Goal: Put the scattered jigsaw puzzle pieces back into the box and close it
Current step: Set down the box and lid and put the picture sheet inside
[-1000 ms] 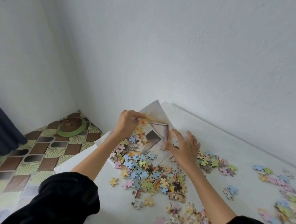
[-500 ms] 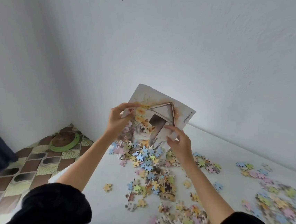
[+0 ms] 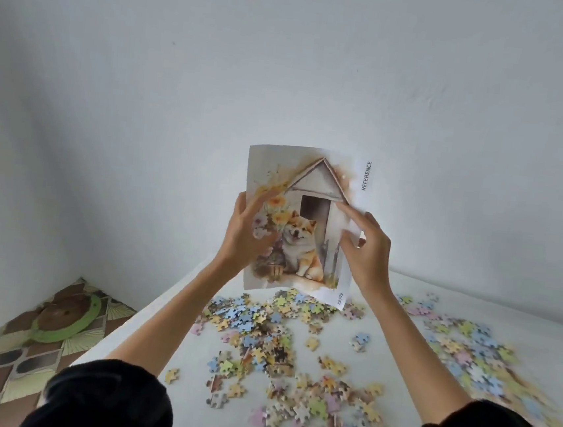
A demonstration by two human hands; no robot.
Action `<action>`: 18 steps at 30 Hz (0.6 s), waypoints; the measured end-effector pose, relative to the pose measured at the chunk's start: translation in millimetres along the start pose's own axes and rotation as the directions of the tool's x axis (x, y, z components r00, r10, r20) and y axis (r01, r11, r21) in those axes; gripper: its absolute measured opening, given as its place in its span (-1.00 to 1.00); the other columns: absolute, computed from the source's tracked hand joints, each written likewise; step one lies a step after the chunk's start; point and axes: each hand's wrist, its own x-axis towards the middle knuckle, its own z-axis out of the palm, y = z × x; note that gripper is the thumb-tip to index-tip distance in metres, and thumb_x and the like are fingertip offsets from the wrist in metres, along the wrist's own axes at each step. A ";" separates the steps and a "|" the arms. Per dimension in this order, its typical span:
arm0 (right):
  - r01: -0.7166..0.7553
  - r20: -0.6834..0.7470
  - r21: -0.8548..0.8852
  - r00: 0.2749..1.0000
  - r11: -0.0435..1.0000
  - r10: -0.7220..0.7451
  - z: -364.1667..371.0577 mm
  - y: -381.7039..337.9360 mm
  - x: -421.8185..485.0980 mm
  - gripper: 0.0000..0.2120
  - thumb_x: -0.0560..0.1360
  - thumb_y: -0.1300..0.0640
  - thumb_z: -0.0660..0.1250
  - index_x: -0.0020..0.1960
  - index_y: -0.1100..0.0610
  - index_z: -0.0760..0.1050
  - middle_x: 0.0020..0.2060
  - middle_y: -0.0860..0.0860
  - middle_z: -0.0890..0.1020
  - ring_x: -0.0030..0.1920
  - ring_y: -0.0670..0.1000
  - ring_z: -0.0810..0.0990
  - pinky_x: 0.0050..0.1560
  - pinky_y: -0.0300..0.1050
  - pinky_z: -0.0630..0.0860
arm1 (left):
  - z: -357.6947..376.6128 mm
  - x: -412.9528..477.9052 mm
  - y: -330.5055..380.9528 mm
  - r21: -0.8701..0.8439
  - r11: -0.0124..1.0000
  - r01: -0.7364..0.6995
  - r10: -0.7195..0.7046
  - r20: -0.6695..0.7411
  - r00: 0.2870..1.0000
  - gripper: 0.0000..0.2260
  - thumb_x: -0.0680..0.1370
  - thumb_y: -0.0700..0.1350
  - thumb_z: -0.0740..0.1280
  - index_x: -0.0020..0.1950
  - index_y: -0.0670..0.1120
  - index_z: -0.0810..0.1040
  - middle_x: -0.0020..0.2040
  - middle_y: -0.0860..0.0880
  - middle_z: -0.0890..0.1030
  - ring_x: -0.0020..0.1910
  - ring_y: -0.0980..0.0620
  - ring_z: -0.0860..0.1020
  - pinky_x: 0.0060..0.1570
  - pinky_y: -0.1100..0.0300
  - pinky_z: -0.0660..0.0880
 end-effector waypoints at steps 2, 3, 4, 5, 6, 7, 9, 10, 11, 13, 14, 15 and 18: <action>-0.006 -0.038 -0.036 0.999 0.999 0.005 -23.9 4.1 -1.2 -0.53 0.41 0.47 0.20 0.24 0.13 0.49 0.07 -0.05 0.55 -0.13 -0.33 0.47 -0.17 -0.52 0.35 | 17.8 2.7 11.8 -0.044 0.999 0.012 -0.009 0.066 0.998 -0.37 0.34 -0.36 0.46 0.35 -0.08 0.37 0.26 -0.14 0.36 0.21 0.07 0.33 0.05 0.68 0.24; -0.019 -0.056 -0.047 0.998 0.999 0.017 -36.8 6.6 -2.4 -0.52 0.41 0.47 0.20 0.24 0.12 0.50 0.06 -0.04 0.56 -0.11 -0.29 0.50 -0.19 -0.53 0.35 | 28.1 3.6 18.1 -0.066 0.998 0.015 -0.009 0.088 0.996 -0.37 0.34 -0.36 0.46 0.35 -0.07 0.37 0.26 -0.14 0.36 0.22 0.07 0.33 0.05 0.68 0.24; -0.029 -0.073 -0.060 0.997 0.998 0.025 -50.1 9.2 -3.5 -0.52 0.40 0.48 0.19 0.23 0.12 0.50 0.07 -0.04 0.56 -0.05 -0.23 0.52 -0.19 -0.53 0.37 | 39.1 4.8 24.6 -0.086 0.996 0.017 -0.008 0.105 0.994 -0.38 0.34 -0.36 0.45 0.34 -0.05 0.37 0.26 -0.14 0.36 0.22 0.08 0.34 0.05 0.68 0.25; -0.040 -0.085 -0.070 0.996 0.997 0.033 -61.7 11.7 -5.0 -0.52 0.41 0.48 0.19 0.24 0.12 0.49 0.08 -0.04 0.56 0.03 -0.19 0.52 -0.15 -0.52 0.38 | 48.7 6.1 30.5 -0.105 0.994 0.020 -0.008 0.118 0.993 -0.38 0.34 -0.37 0.45 0.34 -0.04 0.37 0.25 -0.14 0.37 0.21 0.08 0.34 0.05 0.67 0.25; -0.052 -0.098 -0.079 0.994 0.996 0.044 -75.3 14.3 -7.3 -0.52 0.41 0.48 0.19 0.24 0.12 0.49 0.09 -0.04 0.55 0.09 -0.19 0.50 -0.11 -0.51 0.40 | 60.0 7.6 38.5 -0.122 0.992 0.017 -0.001 0.132 0.991 -0.38 0.34 -0.37 0.44 0.33 -0.02 0.38 0.25 -0.13 0.38 0.21 0.09 0.35 0.05 0.66 0.26; -0.070 -0.109 -0.085 0.992 0.994 0.060 -88.8 16.5 -10.0 -0.52 0.42 0.48 0.18 0.25 0.13 0.48 0.09 -0.04 0.54 0.12 -0.20 0.47 -0.07 -0.52 0.40 | 71.1 8.8 46.3 -0.138 0.990 0.010 0.011 0.148 0.989 -0.39 0.34 -0.37 0.44 0.33 -0.02 0.38 0.24 -0.13 0.39 0.20 0.09 0.36 0.06 0.66 0.26; -0.104 -0.128 -0.098 0.988 0.990 0.091 -119.1 20.9 -16.8 -0.53 0.43 0.48 0.18 0.26 0.15 0.47 0.10 -0.03 0.53 0.14 -0.22 0.45 -0.05 -0.54 0.40 | 95.9 11.4 64.6 -0.172 0.985 -0.003 0.036 0.188 0.981 -0.39 0.35 -0.35 0.45 0.32 -0.01 0.38 0.23 -0.13 0.42 0.18 0.12 0.37 0.06 0.66 0.25; -0.118 -0.136 -0.104 0.985 0.988 0.104 -132.8 22.7 -20.2 -0.53 0.43 0.48 0.18 0.26 0.15 0.46 0.11 -0.02 0.53 0.15 -0.22 0.44 -0.04 -0.54 0.40 | 106.5 12.4 73.0 -0.182 0.983 -0.008 0.046 0.205 0.978 -0.40 0.35 -0.33 0.46 0.32 0.00 0.38 0.22 -0.11 0.43 0.17 0.13 0.37 0.06 0.67 0.25; -0.131 -0.148 -0.114 0.982 0.985 0.114 -149.8 25.2 -23.3 -0.53 0.43 0.49 0.18 0.26 0.14 0.46 0.12 -0.01 0.53 0.15 -0.22 0.44 -0.04 -0.53 0.40 | 119.0 13.5 84.3 -0.196 0.981 -0.011 0.055 0.222 0.974 -0.40 0.36 -0.30 0.46 0.33 0.01 0.37 0.21 -0.09 0.43 0.16 0.14 0.37 0.06 0.67 0.24; -0.150 -0.172 -0.150 0.977 0.977 0.124 -184.9 30.2 -28.6 -0.52 0.42 0.49 0.18 0.26 0.14 0.47 0.14 0.02 0.54 0.16 -0.19 0.45 0.00 -0.54 0.39 | 143.8 14.5 108.7 -0.227 0.974 -0.011 0.069 0.253 0.965 -0.42 0.37 -0.27 0.47 0.33 0.01 0.38 0.19 -0.05 0.41 0.15 0.12 0.39 0.03 0.67 0.25; -0.155 -0.182 -0.175 0.976 0.972 0.123 -203.3 32.6 -31.1 -0.52 0.42 0.49 0.19 0.25 0.15 0.47 0.14 0.04 0.54 0.16 -0.16 0.46 0.01 -0.55 0.38 | 156.8 14.4 121.8 -0.239 0.971 -0.015 0.079 0.261 0.962 -0.43 0.37 -0.26 0.47 0.33 0.01 0.38 0.19 -0.06 0.41 0.15 0.10 0.39 0.02 0.67 0.27; -0.161 -0.188 -0.193 0.974 0.968 0.124 -218.6 34.7 -33.1 -0.53 0.41 0.49 0.19 0.25 0.16 0.47 0.14 0.06 0.55 0.17 -0.12 0.47 0.00 -0.56 0.36 | 167.8 14.3 133.1 -0.243 0.970 -0.023 0.089 0.263 0.961 -0.43 0.37 -0.26 0.47 0.33 -0.01 0.38 0.20 -0.08 0.41 0.15 0.09 0.39 0.01 0.67 0.28; -0.188 -0.200 -0.255 0.970 0.948 0.139 -273.3 40.9 -41.6 -0.54 0.40 0.49 0.20 0.23 0.18 0.49 0.15 0.07 0.56 0.15 -0.09 0.48 0.03 -0.59 0.33 | 207.7 9.0 172.5 -0.265 0.964 -0.030 0.106 0.277 0.955 -0.43 0.37 -0.28 0.47 0.33 -0.04 0.39 0.22 -0.13 0.40 0.15 0.07 0.39 -0.03 0.67 0.31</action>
